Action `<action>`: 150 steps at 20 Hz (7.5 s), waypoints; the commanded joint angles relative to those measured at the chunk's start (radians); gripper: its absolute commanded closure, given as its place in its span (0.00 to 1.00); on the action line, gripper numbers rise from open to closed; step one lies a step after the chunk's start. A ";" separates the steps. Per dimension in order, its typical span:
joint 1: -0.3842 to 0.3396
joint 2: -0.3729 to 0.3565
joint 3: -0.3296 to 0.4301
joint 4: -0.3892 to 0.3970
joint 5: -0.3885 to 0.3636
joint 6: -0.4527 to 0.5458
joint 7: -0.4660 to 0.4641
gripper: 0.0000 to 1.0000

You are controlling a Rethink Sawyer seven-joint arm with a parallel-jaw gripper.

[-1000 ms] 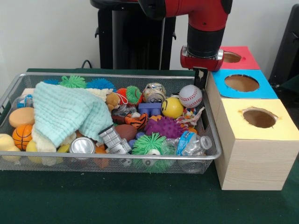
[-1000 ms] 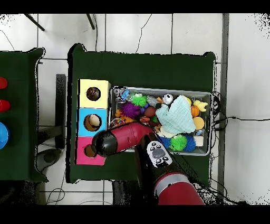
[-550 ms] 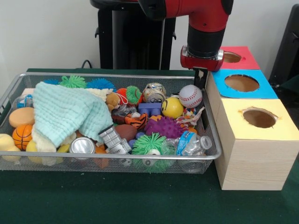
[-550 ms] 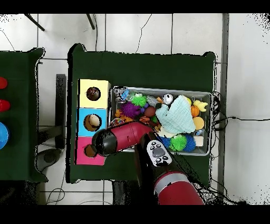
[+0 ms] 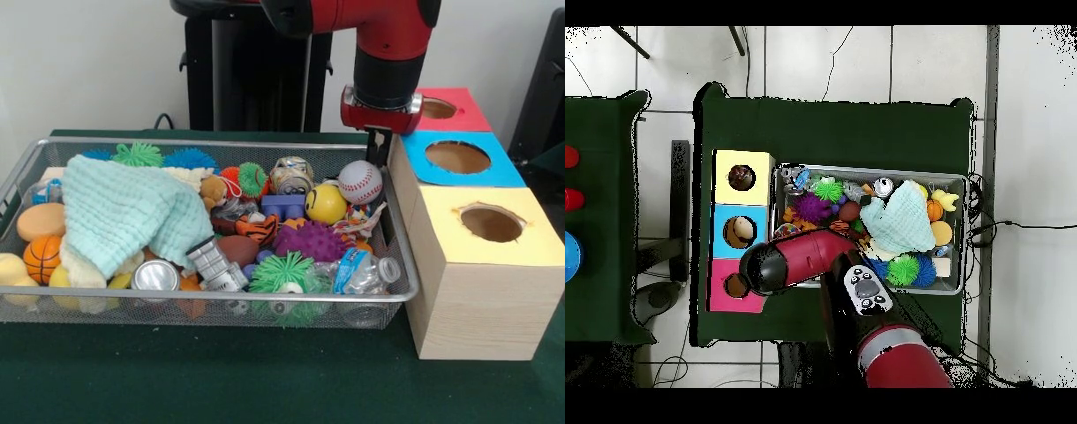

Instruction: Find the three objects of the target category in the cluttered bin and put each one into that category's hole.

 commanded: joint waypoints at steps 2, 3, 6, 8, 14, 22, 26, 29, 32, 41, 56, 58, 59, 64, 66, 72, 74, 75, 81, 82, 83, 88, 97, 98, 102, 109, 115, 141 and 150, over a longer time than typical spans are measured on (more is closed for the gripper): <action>-0.062 -0.115 0.072 -0.026 0.090 0.136 -0.045 1.00; -0.061 -0.137 0.071 -0.020 0.101 0.158 -0.044 1.00; -0.057 -0.219 0.069 -0.003 0.130 0.245 -0.061 1.00; -0.061 -0.272 0.068 0.006 0.151 0.314 -0.081 1.00; -0.053 -0.234 0.060 -0.019 0.139 0.282 -0.066 1.00; -0.023 -0.112 0.030 -0.100 0.089 0.173 -0.014 1.00; -0.019 -0.090 0.025 -0.117 0.075 0.133 -0.009 1.00; -0.017 -0.075 0.021 -0.127 0.070 0.108 -0.005 1.00; -0.016 -0.080 0.018 -0.119 0.076 0.101 0.000 1.00; -0.001 -0.047 -0.003 -0.114 0.093 0.053 0.037 1.00; -0.008 -0.004 -0.017 -0.158 0.087 0.040 0.032 1.00; -0.016 0.015 -0.014 -0.169 0.095 0.061 0.024 1.00; -0.018 0.024 -0.017 -0.177 0.089 0.055 0.020 1.00; -0.019 0.055 -0.033 -0.205 0.061 0.028 0.015 1.00; -0.012 0.057 -0.040 -0.210 0.056 0.028 0.019 1.00; -0.007 0.079 -0.051 -0.216 0.058 0.012 0.032 1.00; -0.011 0.083 -0.051 -0.218 0.073 0.034 0.032 1.00; -0.015 0.084 -0.048 -0.216 0.080 0.035 0.032 1.00; -0.023 0.107 -0.050 -0.229 0.084 0.018 0.034 1.00; -0.022 0.107 -0.051 -0.229 0.083 0.017 0.035 1.00; -0.023 0.106 -0.052 -0.229 0.081 0.015 0.034 1.00; -0.026 0.105 -0.050 -0.227 0.076 0.005 0.030 1.00; 0.102 0.108 -0.211 -0.247 0.095 -0.127 0.296 1.00; 0.137 0.122 -0.256 -0.262 0.098 -0.163 0.347 1.00; 0.232 0.174 -0.388 -0.297 0.162 -0.260 0.453 1.00; 0.266 0.218 -0.443 -0.283 0.303 -0.319 0.427 1.00; 0.248 0.221 -0.425 -0.262 0.369 -0.309 0.357 1.00; 0.252 0.116 -0.403 -0.192 0.349 -0.215 0.218 1.00; 0.235 0.116 -0.382 -0.171 0.329 -0.238 0.195 1.00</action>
